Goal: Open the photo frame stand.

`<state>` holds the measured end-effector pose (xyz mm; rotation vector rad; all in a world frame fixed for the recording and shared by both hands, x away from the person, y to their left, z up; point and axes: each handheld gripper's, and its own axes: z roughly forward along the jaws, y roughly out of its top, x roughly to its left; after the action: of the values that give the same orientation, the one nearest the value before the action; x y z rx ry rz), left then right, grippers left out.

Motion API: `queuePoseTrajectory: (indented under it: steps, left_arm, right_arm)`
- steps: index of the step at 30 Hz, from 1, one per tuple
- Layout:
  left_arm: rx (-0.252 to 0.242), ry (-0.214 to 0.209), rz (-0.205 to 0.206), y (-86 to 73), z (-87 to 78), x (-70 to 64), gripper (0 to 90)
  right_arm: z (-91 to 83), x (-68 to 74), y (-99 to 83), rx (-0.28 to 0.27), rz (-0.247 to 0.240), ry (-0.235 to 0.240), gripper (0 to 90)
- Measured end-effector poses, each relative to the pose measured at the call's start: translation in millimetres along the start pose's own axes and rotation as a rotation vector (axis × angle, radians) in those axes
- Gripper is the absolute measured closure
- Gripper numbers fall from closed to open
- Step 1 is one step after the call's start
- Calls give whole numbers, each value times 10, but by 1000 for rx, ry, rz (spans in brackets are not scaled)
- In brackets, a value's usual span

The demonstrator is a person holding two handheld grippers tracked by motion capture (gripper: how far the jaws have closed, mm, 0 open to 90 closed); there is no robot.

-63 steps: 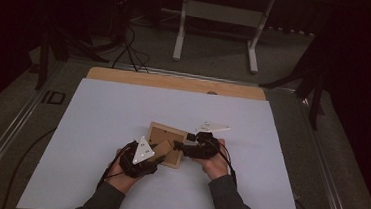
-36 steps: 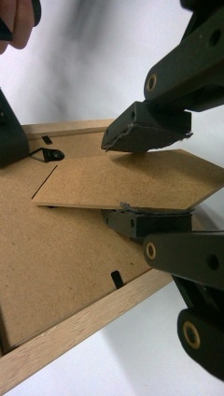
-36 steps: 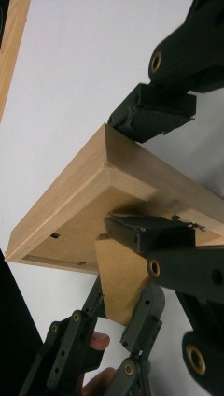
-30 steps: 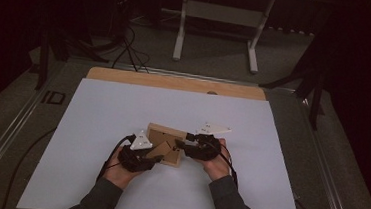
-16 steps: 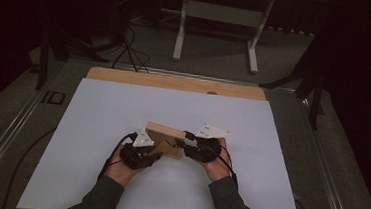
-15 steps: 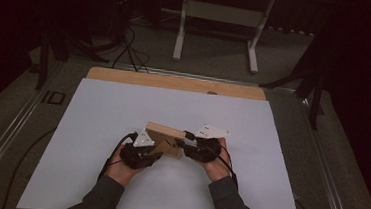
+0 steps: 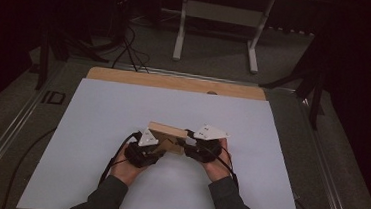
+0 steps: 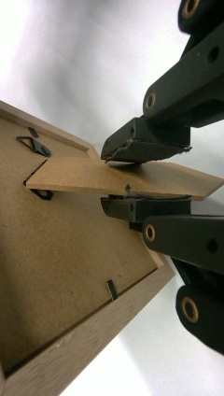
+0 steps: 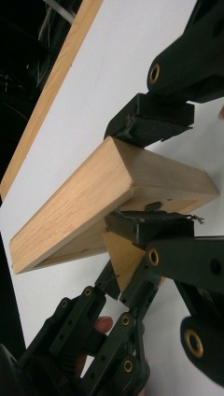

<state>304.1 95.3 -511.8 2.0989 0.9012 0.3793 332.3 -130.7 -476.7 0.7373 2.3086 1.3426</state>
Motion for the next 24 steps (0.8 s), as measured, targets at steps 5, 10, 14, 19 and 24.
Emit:
queuePoseTrajectory:
  steps: [5, 10, 14, 19, 24]
  left_arm:
    - [-1, 28, 13, 1, 22, -24, 721]
    - [-9, 42, 17, 2, 31, -45, 718]
    - [-19, 37, -14, -7, 38, -52, 696]
    - [-25, 16, -43, -26, 43, -70, 651]
    - [-26, -8, -60, -50, 37, -72, 634]
  right_arm:
    - [-2, 25, 3, 0, -25, -16, 558]
    - [-5, 36, 3, 2, -30, -20, 556]
    - [-9, 37, 1, 4, -31, -12, 553]
    - [-24, 44, -5, 12, -30, 10, 542]
    - [-40, 35, -18, 24, -11, 56, 519]
